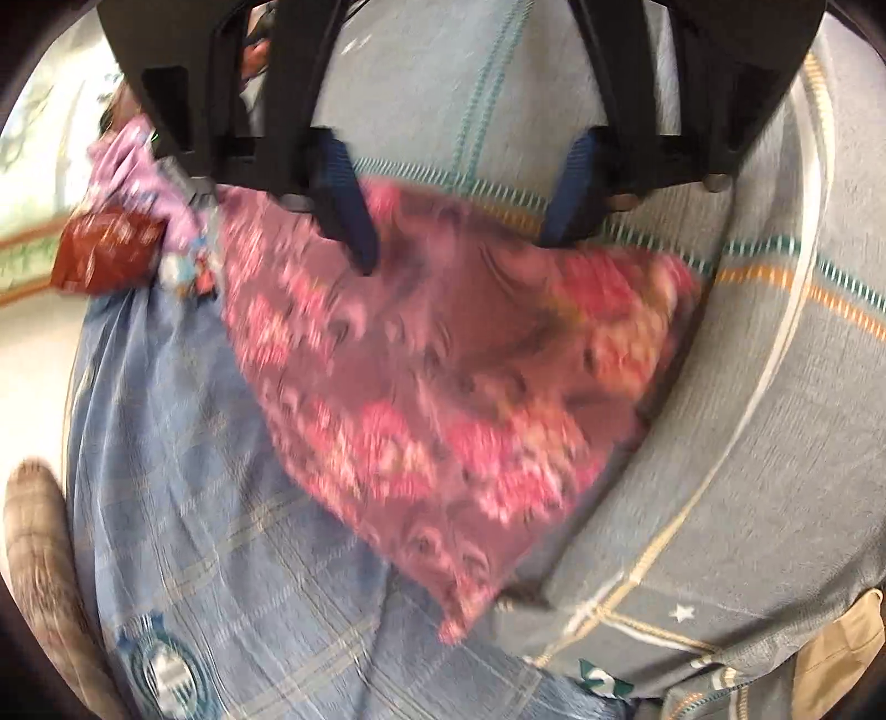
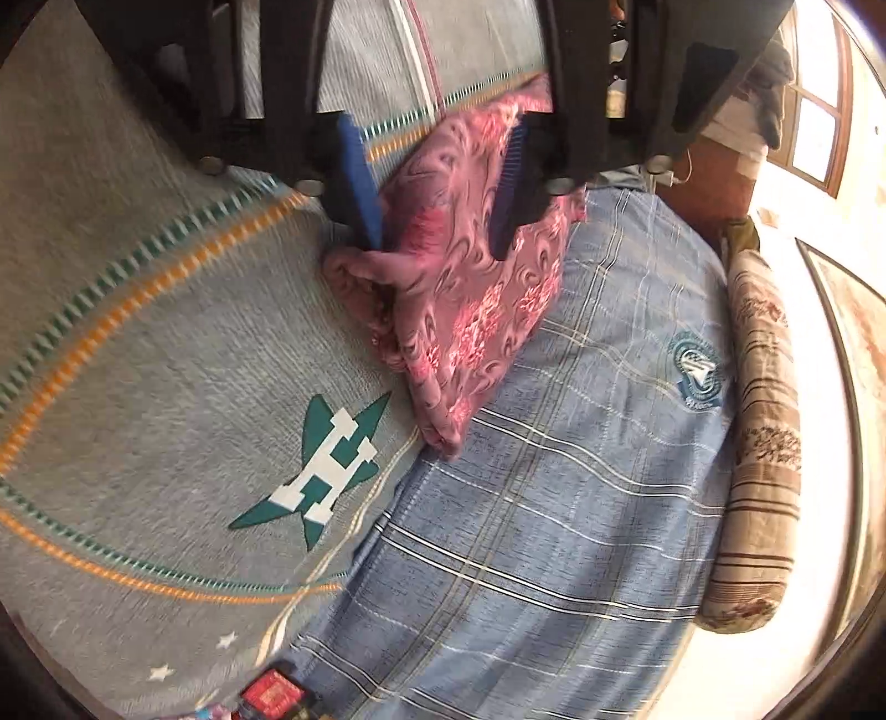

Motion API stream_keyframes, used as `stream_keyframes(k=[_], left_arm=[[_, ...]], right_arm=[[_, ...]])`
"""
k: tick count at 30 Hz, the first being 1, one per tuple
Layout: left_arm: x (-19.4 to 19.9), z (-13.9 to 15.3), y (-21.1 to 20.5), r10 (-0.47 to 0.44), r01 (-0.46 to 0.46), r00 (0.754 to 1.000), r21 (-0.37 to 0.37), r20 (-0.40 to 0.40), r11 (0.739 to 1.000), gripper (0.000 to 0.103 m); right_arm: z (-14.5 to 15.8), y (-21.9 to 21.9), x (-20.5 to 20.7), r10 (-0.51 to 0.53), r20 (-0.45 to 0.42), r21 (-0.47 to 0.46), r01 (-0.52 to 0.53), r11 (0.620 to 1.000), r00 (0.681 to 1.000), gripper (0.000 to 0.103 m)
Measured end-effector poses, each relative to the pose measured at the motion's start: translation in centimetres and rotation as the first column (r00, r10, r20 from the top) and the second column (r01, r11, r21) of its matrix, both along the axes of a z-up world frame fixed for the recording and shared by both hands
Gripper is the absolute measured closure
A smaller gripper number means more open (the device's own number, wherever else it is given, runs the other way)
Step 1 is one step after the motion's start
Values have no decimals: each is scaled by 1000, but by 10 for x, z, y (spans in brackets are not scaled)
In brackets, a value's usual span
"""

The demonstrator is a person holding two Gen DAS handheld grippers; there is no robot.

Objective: Fold small clothes
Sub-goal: 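Open both grippers, then regrasp the folded shirt corner with the right gripper, then grasp the shirt edge with the left gripper while the right gripper holds the corner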

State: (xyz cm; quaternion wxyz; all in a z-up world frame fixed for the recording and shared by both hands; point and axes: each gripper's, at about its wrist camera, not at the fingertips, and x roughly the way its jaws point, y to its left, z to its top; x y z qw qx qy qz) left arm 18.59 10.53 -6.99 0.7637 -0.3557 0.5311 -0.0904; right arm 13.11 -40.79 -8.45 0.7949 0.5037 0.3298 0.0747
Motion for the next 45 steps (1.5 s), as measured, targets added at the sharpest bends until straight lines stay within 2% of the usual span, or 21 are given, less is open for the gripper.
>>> stream_keyframes(k=[1, 2, 5, 7, 10, 12, 15, 16, 19, 20, 23, 26, 28, 33, 38, 42, 45], left_arm=[[3, 3, 2, 11, -11, 1000, -25, 5, 1000, 88], [5, 5, 6, 18, -17, 1000, -37, 12, 999, 89], [2, 7, 13, 34, -35, 999, 14, 33, 999, 89], [-1, -2, 15, 48, -49, 999, 30, 11, 998, 89], [-6, -17, 22, 62, -60, 998, 57, -28, 997, 89], [-8, -19, 22, 59, -58, 998, 63, -18, 996, 89], [-8, -13, 18, 58, -56, 998, 106, -24, 993, 89], [-8, -10, 15, 57, -54, 998, 138, -17, 989, 89], [-12, -4, 3, 52, -49, 999, 227, -6, 973, 83], [-13, -2, -1, 50, -47, 999, 245, -6, 968, 77], [-20, 8, -9, 51, -52, 999, 281, 9, 958, 58], [-26, 21, -14, 57, -66, 998, 319, 37, 945, 52], [-29, 30, -15, 56, -71, 997, 347, 53, 935, 51], [-33, 42, -13, 42, -70, 996, 383, 81, 921, 48], [-32, 42, -2, 40, -72, 995, 367, 95, 927, 48], [-27, 37, 11, 45, -76, 994, 352, 95, 933, 48], [-20, 32, 19, 39, -70, 995, 363, 91, 929, 48]], right_arm=[[0, -1, 4, 7, -24, -2, -7, 1000, 1000, 97], [5, -1, 10, 15, -40, -21, -16, 1000, 999, 97], [46, 2, 7, 18, 67, -147, -8, 989, 998, 97], [57, 3, 3, 30, 82, -212, -12, 977, 996, 97], [44, 3, 4, 41, 6, -274, -38, 961, 999, 97], [19, 0, 5, 51, -55, -271, -64, 960, 997, 97], [1, -5, -5, 42, -14, -206, -44, 977, 999, 99], [2, -6, -5, 38, -17, -198, -41, 979, 999, 95], [7, -3, -3, 39, -30, -215, -45, 976, 999, 94], [8, -2, -4, 39, -39, -217, -46, 975, 998, 93], [15, -2, -10, 19, -38, -223, -27, 974, 999, 83], [35, -1, -20, -33, 2, -293, 32, 955, 999, 72], [45, -2, -28, -66, 43, -340, 77, 937, 997, 57], [63, 8, -36, -86, 106, -454, 125, 882, 991, 42], [67, 44, -28, -15, 86, -569, 61, 820, 996, 39], [73, 92, -20, 97, 63, -652, -33, 758, 993, 39], [74, 127, -17, 179, 50, -681, -98, 726, 983, 36]])
